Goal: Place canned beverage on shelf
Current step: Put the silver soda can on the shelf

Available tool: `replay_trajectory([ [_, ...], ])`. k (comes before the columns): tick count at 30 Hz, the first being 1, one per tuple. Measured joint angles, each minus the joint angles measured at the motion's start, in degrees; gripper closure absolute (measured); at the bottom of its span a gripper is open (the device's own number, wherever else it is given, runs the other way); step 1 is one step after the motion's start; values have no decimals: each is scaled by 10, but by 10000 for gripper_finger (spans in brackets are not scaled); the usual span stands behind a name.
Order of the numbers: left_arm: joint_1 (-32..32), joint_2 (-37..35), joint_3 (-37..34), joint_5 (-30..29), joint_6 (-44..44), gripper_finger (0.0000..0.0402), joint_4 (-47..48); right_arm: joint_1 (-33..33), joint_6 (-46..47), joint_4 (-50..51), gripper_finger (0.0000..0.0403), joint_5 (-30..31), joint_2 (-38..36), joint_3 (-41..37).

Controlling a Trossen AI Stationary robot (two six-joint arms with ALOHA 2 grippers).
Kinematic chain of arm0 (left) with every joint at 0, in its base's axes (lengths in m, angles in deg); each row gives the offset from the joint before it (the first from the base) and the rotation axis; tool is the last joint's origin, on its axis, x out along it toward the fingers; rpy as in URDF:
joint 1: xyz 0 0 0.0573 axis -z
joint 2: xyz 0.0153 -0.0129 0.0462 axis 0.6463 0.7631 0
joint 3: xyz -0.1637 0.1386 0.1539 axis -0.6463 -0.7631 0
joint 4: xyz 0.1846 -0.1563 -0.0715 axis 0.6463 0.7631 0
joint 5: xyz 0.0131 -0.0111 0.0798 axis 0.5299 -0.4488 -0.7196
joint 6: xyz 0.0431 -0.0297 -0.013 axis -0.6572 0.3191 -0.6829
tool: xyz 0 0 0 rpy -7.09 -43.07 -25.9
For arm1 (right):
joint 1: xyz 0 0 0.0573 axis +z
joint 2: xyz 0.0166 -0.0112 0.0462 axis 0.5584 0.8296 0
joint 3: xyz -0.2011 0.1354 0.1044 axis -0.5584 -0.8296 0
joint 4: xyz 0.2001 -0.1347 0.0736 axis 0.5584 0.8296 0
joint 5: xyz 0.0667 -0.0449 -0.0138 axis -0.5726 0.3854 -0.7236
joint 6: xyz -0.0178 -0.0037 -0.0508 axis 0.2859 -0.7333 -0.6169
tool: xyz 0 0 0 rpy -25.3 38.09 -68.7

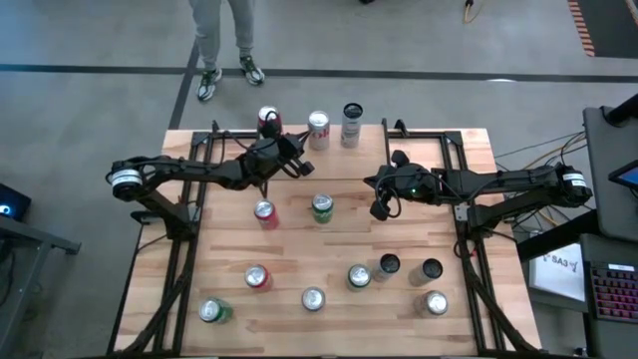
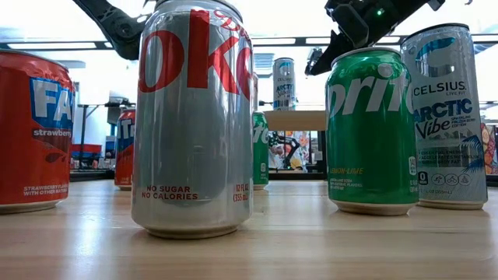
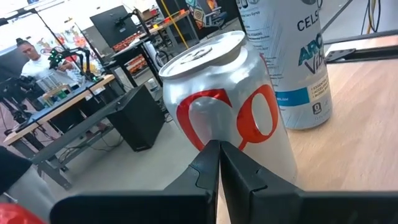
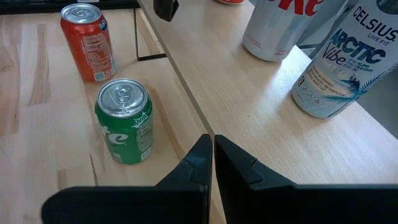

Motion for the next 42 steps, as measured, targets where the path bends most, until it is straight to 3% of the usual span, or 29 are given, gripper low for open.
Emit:
replay_trajectory([
  [42,-2,34,0,-4,0,402,-70,0,6,0,394,0,0,0],
])
